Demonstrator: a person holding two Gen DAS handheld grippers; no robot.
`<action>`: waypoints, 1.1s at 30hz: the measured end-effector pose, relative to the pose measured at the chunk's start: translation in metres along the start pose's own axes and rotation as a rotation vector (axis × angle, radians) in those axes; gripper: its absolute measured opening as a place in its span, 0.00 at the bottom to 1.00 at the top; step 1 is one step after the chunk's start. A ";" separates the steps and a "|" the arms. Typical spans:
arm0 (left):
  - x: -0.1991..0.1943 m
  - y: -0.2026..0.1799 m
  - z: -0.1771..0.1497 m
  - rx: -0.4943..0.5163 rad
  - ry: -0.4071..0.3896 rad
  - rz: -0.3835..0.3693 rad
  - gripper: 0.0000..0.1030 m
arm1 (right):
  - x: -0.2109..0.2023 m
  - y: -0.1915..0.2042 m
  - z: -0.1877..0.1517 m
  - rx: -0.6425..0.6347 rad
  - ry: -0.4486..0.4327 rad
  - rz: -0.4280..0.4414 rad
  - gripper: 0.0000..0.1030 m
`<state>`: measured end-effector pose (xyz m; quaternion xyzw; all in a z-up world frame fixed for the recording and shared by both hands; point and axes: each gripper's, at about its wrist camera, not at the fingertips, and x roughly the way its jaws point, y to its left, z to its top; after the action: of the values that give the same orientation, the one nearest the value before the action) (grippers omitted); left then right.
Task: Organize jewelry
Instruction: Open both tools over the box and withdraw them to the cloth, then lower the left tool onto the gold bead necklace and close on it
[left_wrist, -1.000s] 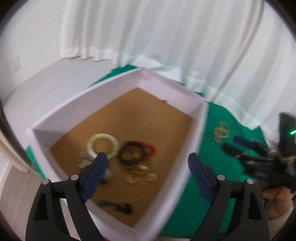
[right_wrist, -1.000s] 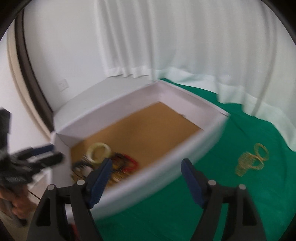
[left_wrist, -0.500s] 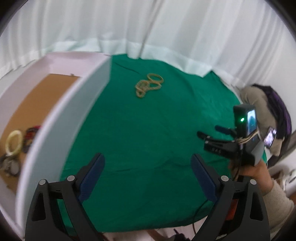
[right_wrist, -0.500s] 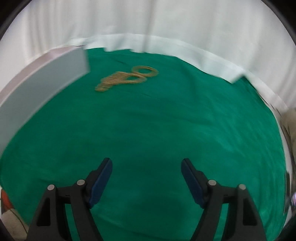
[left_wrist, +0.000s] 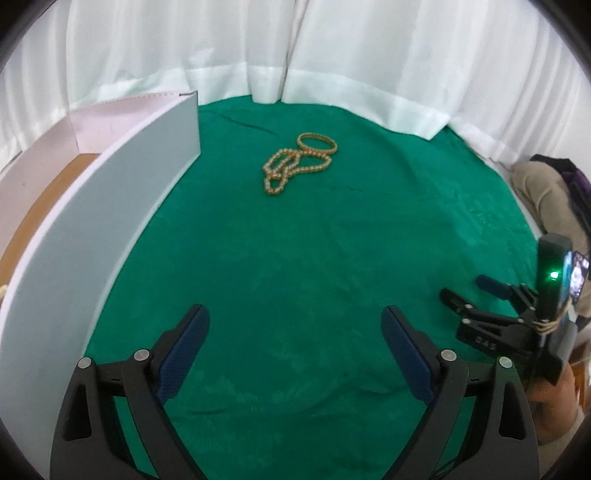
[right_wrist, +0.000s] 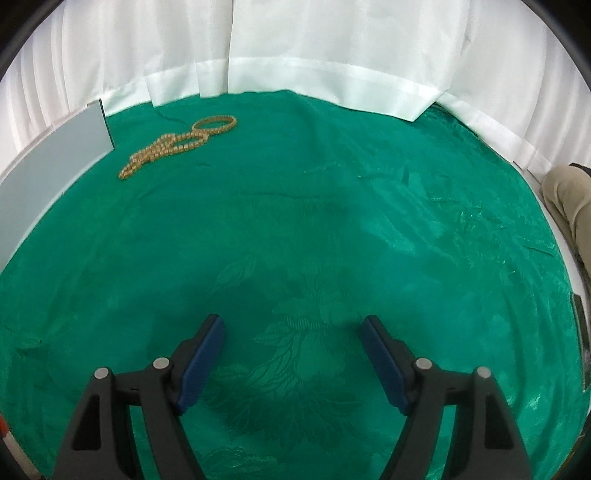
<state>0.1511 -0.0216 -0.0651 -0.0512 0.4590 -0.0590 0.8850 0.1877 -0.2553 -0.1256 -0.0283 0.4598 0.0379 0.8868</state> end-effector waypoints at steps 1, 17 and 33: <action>0.002 0.000 0.000 -0.001 0.003 0.001 0.92 | 0.001 -0.001 -0.001 0.007 -0.004 0.004 0.78; 0.036 0.024 0.058 -0.036 0.028 0.015 0.92 | 0.001 -0.003 -0.005 0.033 -0.028 0.017 0.81; 0.182 -0.002 0.147 0.191 0.078 0.056 0.82 | 0.001 -0.003 -0.005 0.033 -0.028 0.018 0.81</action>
<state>0.3754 -0.0463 -0.1275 0.0488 0.4868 -0.0798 0.8685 0.1846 -0.2583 -0.1294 -0.0090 0.4484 0.0389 0.8929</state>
